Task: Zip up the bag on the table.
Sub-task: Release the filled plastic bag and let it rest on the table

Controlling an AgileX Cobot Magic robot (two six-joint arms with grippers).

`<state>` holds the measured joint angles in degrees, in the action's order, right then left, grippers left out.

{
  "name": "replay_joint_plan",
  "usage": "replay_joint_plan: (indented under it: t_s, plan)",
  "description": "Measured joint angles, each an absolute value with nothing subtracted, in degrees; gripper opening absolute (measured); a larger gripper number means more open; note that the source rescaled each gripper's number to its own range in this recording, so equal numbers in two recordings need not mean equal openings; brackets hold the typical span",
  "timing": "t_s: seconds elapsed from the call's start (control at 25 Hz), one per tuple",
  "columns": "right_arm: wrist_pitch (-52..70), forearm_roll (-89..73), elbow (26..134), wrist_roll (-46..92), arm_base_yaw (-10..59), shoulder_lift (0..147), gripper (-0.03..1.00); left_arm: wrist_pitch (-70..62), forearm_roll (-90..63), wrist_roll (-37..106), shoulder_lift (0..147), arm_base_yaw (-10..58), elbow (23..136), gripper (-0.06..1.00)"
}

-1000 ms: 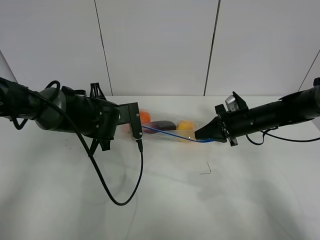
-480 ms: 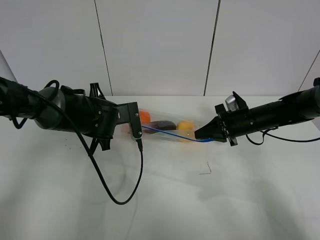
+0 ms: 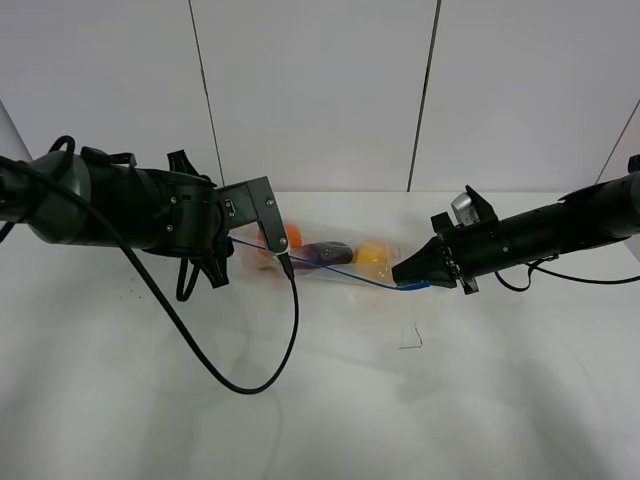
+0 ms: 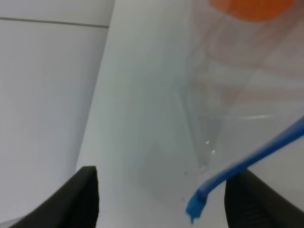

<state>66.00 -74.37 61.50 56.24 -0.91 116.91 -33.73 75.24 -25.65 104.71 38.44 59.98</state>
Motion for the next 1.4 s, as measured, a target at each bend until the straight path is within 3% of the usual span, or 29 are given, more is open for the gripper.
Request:
replay_joint_plan:
  t_s: [0.2,0.4,0.52,0.84,1.0,1.2,1.4]
  plan:
    - [66.0,-74.4,61.5,56.2,-0.9,116.9,0.00,-31.1,75.1,-25.4,104.7,38.4,60.0,0.65]
    - [66.2,-74.2,61.5,56.2,-0.9,116.9,0.00,-26.0,75.1,-23.9,104.7,38.5,60.0,0.93]
    - [66.2,-74.2,61.5,56.2,-0.9,116.9,0.00,-25.1,75.1,-23.7,104.7,38.7,60.0,0.98]
    - [66.0,-74.2,61.5,56.2,-0.9,116.9,0.00,-27.9,74.8,-25.9,104.7,38.7,60.0,1.00]
    - [66.0,-74.5,61.5,56.2,-0.9,116.9,0.00,-34.8,73.3,-38.2,104.7,37.2,61.1,1.00]
    - [65.9,-74.5,61.5,56.2,-0.9,116.9,0.00,-44.8,68.2,-45.5,103.2,30.8,64.5,1.00]
    - [65.8,-74.4,61.5,56.2,-0.9,116.9,0.00,-44.2,50.5,-35.6,96.8,21.2,66.2,1.00]
